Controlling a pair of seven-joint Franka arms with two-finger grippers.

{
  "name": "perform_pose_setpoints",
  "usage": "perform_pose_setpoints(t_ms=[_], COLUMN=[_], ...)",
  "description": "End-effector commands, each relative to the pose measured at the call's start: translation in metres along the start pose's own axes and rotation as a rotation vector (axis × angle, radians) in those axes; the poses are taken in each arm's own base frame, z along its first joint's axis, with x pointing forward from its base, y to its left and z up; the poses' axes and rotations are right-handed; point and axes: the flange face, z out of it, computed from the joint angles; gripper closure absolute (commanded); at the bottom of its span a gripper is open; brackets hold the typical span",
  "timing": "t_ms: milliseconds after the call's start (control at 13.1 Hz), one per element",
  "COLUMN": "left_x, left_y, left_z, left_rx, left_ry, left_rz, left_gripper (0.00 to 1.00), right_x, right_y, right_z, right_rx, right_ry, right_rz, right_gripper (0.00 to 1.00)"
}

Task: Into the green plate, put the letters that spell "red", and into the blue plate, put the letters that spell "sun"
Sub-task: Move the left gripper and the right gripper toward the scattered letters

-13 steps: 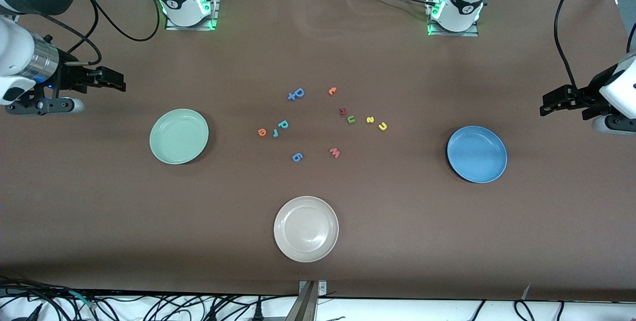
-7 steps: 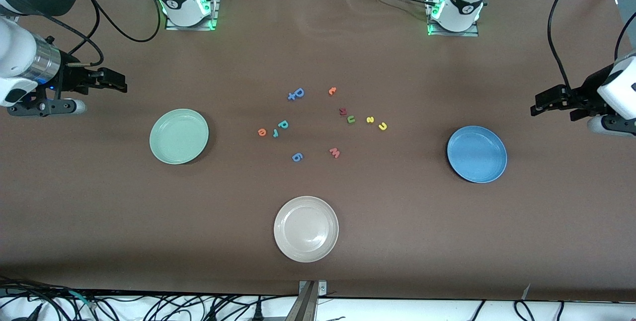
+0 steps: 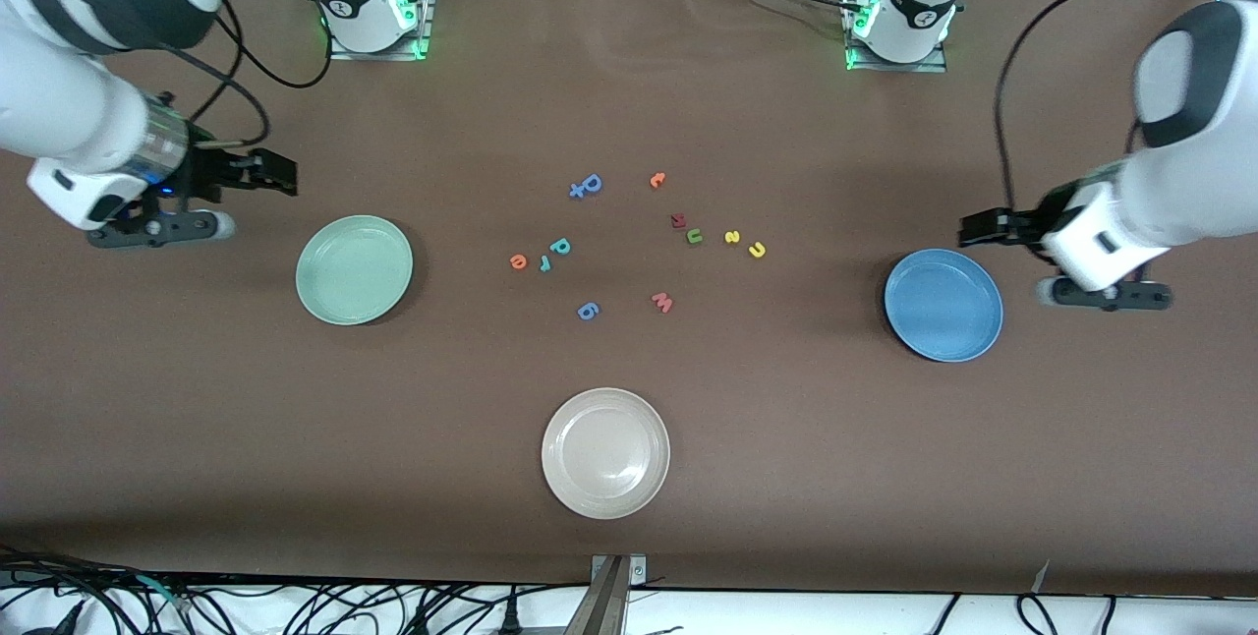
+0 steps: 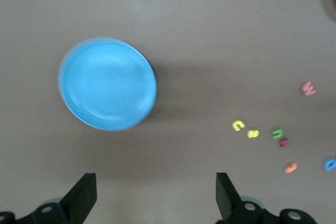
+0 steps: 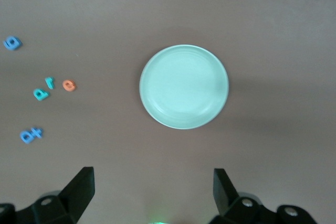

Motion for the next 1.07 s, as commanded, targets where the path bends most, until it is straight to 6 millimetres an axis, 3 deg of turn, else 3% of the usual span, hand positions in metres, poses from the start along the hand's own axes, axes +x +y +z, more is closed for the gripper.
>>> perform_pose_setpoints(t_ms=[0, 229, 382, 611, 764, 993], left_x=[0.001, -0.01, -0.021, -0.038, -0.051, -0.074], left_y=[0.072, 0.115, 0.135, 0.151, 0.153, 0.154], left_z=[0.051, 0.092, 0.133, 0.194, 0.23, 0.273], left_rx=[0.003, -0.07, -0.074, -0.123, -0.148, -0.175], left_ry=[-0.073, -0.063, -0.032, 0.053, 0.107, 0.182], left_rz=[-0.169, -0.238, -0.332, -0.49, -0.485, -0.496], left_gripper=[0.0, 0.0, 0.0, 0.0, 0.0, 0.0], right_x=[0.013, 0.029, 0.032, 0.043, 0.033, 0.011], right_y=[-0.056, -0.119, -0.142, -0.188, -0.191, -0.176], right_z=[0.021, 0.071, 0.093, 0.163, 0.207, 0.244], right_rx=[-0.017, -0.03, -0.027, -0.038, -0.044, 0.007], right_ry=[0.006, 0.023, 0.04, 0.049, 0.051, 0.13], right_rz=[0.085, 0.193, 0.277, 0.241, 0.284, 0.294], right_gripper=[0.0, 0.0, 0.01, 0.01, 0.01, 0.01])
